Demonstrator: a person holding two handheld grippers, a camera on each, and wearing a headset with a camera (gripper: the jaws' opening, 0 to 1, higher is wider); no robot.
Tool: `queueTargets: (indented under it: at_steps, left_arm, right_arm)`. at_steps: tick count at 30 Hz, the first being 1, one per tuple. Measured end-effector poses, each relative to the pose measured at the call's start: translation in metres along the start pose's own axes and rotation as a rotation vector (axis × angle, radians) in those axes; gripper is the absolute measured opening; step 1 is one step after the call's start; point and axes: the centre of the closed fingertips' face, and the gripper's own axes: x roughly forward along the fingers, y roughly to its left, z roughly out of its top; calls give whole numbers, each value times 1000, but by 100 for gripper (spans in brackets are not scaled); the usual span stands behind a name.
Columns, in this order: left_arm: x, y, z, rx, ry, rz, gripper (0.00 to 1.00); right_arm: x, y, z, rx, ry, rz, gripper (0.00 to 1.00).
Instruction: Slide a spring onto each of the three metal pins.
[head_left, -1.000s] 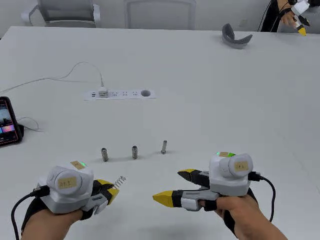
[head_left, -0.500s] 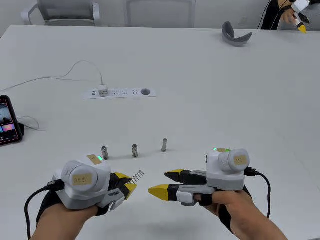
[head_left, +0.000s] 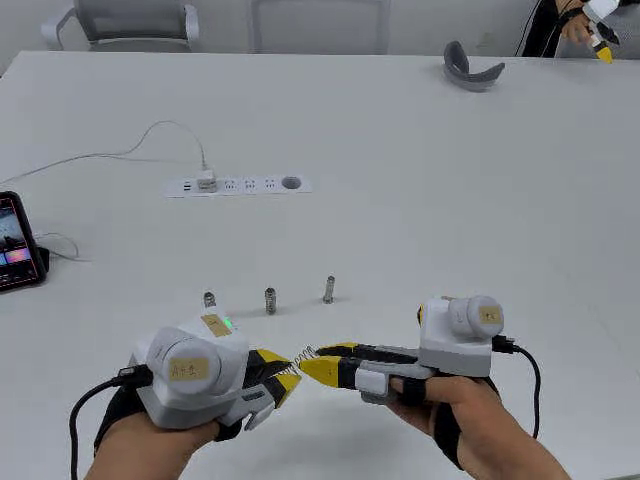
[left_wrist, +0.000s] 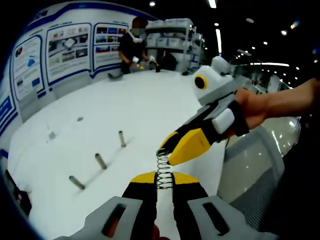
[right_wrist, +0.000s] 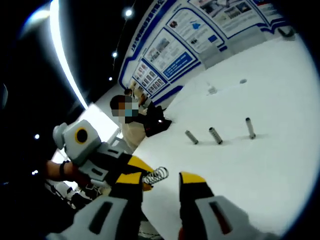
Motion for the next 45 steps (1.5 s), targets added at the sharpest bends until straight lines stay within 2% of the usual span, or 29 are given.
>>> queueTargets:
  at_steps: [7, 14, 20, 23, 31, 35, 39, 42, 45]
  left_arm:
    - [1, -4, 0, 28, 6, -21, 10]
    - [2, -4, -3, 36, 14, -26, 10]
    - [3, -2, -1, 44, 11, -35, 10]
    - [3, -2, 1, 46, 4, -44, 10]
    - [6, -4, 13, 67, -21, -75, 9]
    - [7, -7, 16, 75, -28, -95, 9]
    - [6, -12, 17, 94, -32, -115, 9]
    - [6, -15, 18, 104, -35, -122, 9]
    - [4, -17, 17, 111, -35, -129, 9]
  right_arm:
    - [2, 6, 0, 15, 3, 24, 18]
    - [2, 7, 2, 28, -1, 32, 14]
    - [0, 13, 6, 0, 8, 41, 13]
    - [-1, 17, 11, -42, 26, 42, 12]
    - [-3, 24, 18, -259, 170, 19, 12]
    - [-3, 28, 17, -323, 249, 33, 12]
    - [-6, 27, 9, -410, 358, 45, 12]
    - [-5, 32, 7, -436, 400, 66, 12]
    - [-6, 34, 4, -492, 469, 90, 12]
